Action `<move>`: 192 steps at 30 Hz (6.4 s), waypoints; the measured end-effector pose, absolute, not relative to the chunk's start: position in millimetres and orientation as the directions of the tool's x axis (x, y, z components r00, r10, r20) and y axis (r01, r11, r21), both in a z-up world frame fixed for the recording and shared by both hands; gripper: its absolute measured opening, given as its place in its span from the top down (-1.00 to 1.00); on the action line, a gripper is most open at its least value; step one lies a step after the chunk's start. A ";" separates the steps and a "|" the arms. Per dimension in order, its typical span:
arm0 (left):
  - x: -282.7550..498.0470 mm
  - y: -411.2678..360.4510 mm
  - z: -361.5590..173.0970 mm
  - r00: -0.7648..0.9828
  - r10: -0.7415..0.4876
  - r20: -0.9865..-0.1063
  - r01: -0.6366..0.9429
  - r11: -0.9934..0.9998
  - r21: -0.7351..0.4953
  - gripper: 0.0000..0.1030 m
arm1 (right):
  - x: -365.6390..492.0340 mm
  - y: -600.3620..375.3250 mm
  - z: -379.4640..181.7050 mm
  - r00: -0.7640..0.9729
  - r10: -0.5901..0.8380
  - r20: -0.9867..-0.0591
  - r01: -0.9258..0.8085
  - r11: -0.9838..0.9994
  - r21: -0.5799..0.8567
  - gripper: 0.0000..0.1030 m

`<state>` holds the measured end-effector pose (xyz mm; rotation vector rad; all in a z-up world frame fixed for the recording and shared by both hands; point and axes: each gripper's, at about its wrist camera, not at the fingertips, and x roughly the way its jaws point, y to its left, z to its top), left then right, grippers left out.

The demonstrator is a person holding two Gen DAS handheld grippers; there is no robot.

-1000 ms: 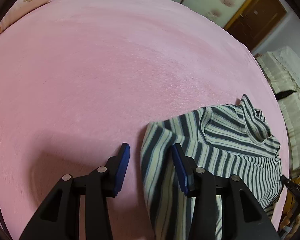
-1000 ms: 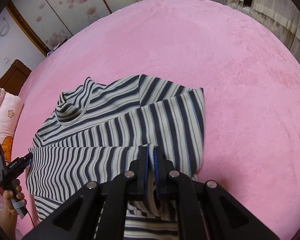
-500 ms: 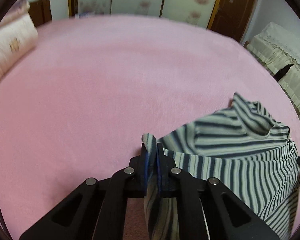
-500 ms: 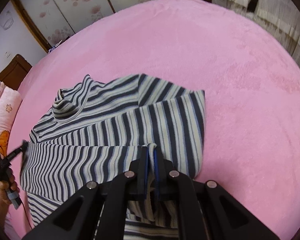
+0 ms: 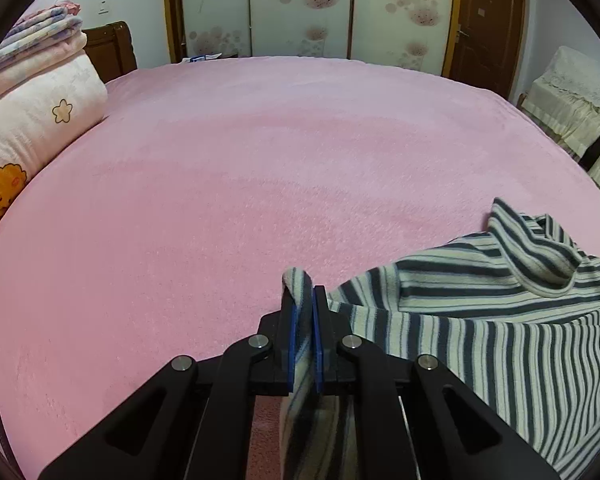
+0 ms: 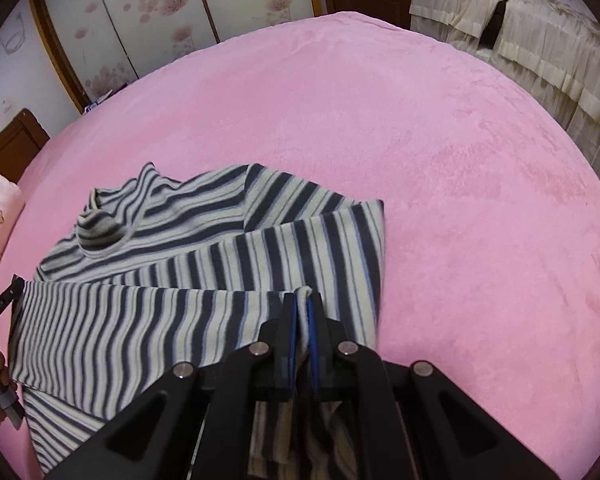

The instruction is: Fold small clothes

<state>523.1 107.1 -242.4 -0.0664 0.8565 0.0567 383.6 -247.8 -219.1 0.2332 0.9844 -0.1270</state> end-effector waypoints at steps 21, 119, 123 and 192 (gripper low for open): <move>486.6 148.4 -203.3 0.647 -0.096 -0.756 -0.142 0.960 -0.243 0.29 | 336.0 -258.3 -186.5 0.515 0.082 -0.853 0.171 0.965 0.196 0.46; 174.4 120.0 -213.2 0.402 -0.147 -0.904 -0.050 0.982 -0.182 -0.48 | 102.0 -192.6 -178.9 0.443 0.112 -0.890 -0.054 0.994 0.099 0.57; 141.1 129.6 -216.0 0.378 -0.155 -0.913 -0.037 0.982 -0.183 -0.48 | 64.5 -194.0 -184.6 0.381 0.115 -0.917 -0.069 0.993 0.096 0.57; 6.6 159.5 -273.0 0.403 -0.465 -0.788 -0.014 0.858 -0.514 -0.31 | -61.7 -247.4 -240.3 0.434 0.307 -0.847 0.062 0.928 0.368 0.49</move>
